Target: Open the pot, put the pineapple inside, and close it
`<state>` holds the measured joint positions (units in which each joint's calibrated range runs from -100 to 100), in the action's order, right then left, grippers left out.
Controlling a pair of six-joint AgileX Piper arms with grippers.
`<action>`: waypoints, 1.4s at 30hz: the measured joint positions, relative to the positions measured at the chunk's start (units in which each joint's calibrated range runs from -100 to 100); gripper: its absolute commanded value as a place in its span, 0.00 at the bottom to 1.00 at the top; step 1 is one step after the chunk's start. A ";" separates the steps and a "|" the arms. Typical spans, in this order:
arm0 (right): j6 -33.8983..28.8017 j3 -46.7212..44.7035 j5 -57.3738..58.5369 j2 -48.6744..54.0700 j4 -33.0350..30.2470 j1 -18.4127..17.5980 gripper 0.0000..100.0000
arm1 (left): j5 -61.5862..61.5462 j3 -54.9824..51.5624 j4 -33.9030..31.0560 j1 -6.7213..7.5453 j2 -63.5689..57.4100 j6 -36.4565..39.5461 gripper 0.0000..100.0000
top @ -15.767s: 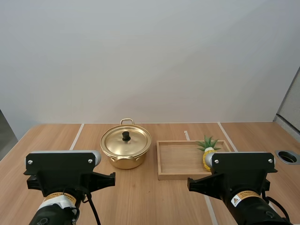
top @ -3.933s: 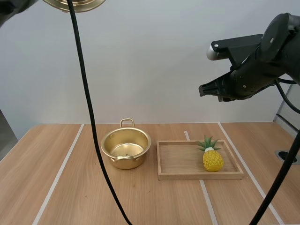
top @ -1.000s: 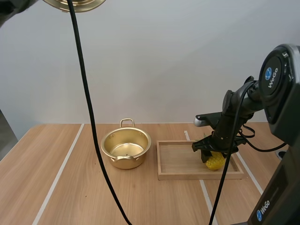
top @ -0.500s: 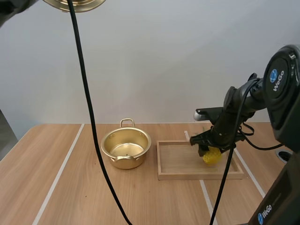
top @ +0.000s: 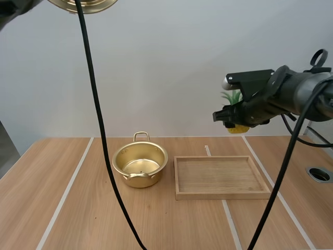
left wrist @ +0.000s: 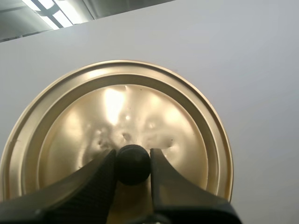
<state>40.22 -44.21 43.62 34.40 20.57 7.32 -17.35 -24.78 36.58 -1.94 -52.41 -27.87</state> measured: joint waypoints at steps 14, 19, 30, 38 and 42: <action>0.10 4.03 1.90 23.27 4.77 0.00 0.00 | 0.00 0.00 0.00 0.00 0.00 0.00 0.00; 0.10 4.46 7.19 26.33 7.24 0.00 0.00 | 0.00 0.00 0.00 0.00 0.00 0.00 0.00; 0.10 4.46 11.08 28.05 9.44 -2.22 0.00 | 0.00 0.00 0.00 0.00 0.00 0.00 0.00; 0.00 4.56 7.54 26.84 5.80 -13.80 0.00 | 0.00 0.00 0.00 0.00 0.00 0.00 0.00; 0.00 4.56 6.06 23.62 5.26 -17.06 0.00 | 0.00 0.00 0.00 0.00 0.00 0.00 0.00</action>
<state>40.22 -39.65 49.68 58.02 25.83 -9.74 -17.35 -24.78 36.58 -1.94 -52.41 -27.87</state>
